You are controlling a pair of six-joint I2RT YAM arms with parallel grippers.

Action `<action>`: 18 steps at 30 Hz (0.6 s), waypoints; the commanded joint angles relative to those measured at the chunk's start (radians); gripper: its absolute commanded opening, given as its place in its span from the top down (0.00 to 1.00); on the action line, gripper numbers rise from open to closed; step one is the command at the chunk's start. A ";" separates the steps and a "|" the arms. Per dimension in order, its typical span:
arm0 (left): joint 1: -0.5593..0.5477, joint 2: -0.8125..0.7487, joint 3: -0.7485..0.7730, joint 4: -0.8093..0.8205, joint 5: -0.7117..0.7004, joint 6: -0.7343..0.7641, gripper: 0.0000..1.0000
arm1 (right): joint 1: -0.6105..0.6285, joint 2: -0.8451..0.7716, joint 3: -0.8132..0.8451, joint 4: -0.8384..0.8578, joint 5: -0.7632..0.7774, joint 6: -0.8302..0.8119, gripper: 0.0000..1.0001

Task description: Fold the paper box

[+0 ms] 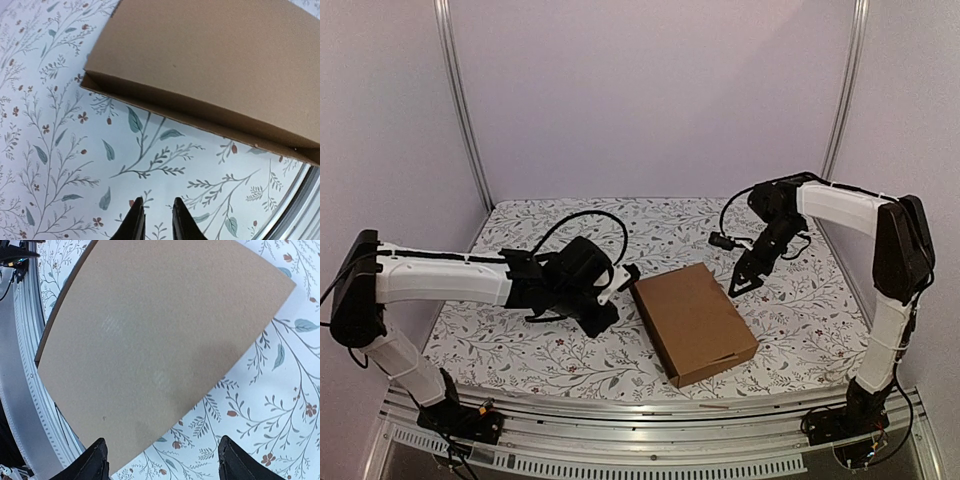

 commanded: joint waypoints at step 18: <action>-0.394 0.289 0.166 0.021 0.030 -0.113 0.88 | -0.072 -0.093 -0.334 0.122 0.339 -0.354 0.65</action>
